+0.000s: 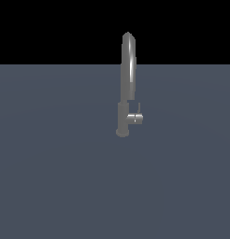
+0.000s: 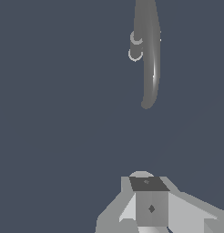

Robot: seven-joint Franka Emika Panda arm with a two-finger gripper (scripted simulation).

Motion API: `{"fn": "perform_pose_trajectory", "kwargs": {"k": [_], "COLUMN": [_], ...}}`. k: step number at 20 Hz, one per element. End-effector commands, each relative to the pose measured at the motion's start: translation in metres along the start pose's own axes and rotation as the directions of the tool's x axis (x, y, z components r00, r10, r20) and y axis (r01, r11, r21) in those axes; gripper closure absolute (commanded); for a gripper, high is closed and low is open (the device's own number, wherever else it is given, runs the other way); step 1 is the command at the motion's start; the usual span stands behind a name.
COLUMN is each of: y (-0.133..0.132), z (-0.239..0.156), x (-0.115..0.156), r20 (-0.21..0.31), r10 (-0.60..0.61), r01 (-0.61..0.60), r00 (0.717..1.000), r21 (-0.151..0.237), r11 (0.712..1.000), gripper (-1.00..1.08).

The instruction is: Turn on the faucet by rotating a designated handle.

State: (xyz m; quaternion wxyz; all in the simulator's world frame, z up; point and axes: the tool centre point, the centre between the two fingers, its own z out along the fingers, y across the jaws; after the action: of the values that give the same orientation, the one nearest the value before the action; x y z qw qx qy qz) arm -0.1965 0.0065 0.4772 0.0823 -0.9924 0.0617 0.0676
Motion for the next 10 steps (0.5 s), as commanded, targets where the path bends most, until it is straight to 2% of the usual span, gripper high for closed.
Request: {"fn": "perform_pose_trajectory", "kwargs": {"k": [1,10], "y": [0.0,0.005], "z": [0.001,0.008], "x": [0.015,0.071], "r20": [0.031,0.155], "r10": [0.034,0.146], "r01": [-0.035,-0.167], "r00": [0.999,0.977], "r21": [0.031,0.136], "r11": [0.999,0.976], "gripper": [1.08,1.08]}}
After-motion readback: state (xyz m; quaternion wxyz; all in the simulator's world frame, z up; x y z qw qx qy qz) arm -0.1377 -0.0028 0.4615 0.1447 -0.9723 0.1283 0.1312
